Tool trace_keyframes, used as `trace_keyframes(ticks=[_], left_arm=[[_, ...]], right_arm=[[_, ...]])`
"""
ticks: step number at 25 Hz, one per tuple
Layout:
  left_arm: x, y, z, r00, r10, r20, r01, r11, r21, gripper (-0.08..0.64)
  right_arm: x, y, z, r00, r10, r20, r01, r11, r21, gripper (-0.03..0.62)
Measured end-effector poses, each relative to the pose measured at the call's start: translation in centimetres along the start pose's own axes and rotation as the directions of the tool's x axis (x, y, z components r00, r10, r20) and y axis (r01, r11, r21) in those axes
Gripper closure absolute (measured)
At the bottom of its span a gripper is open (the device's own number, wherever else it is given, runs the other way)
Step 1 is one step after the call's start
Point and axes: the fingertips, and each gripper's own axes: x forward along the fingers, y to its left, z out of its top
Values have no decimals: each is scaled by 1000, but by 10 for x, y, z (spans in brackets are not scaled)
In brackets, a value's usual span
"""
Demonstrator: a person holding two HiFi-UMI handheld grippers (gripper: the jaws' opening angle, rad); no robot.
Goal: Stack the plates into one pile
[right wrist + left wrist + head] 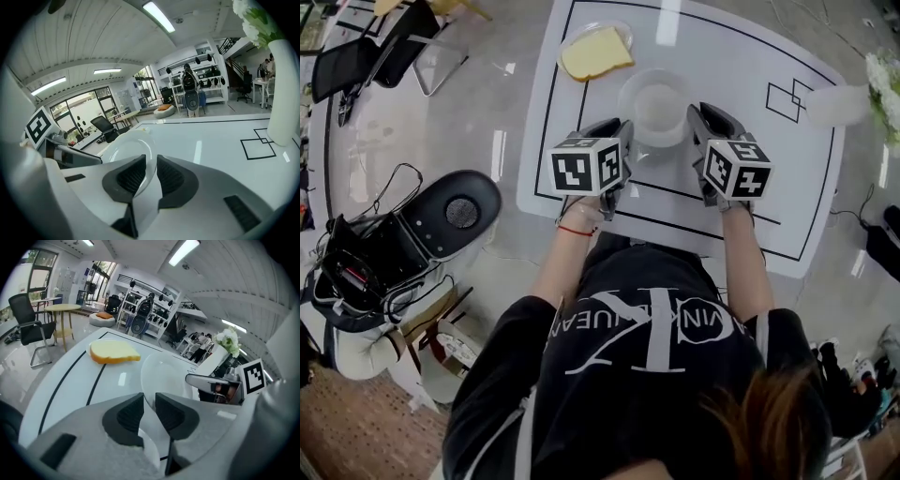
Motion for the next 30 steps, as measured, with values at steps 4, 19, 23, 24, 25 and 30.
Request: trace_keyframes(ticks=[4,19,23,24,25,30], left_arm=[[-72,4,-31,1000,1,25,-2,1000,8,482],[-86,82,-76,999,26,-27,-27,999,-36,480],[-95,93,-86,999,35,-34,-36,998,-44,479],[-96,96,-87,999,36,-38,-38,998,-45,477],[-97,98,-89,998,37,-41,-39,998,-45,477],[-98,102,-94,997,28,-70,-30,999,-34,471]], right_arm=[[-42,66,-17,1000,10,13,-10,1000,-17,517],[6,122,-83,995,42,-93,-43,999,-8,515],[9,136,-96,992,47,-117,-48,999,-9,514],[10,138,-98,991,47,-122,-49,999,-13,512],[11,140,-99,991,48,-127,-50,999,-17,512],[13,145,-102,988,39,-152,-46,998,-47,512]])
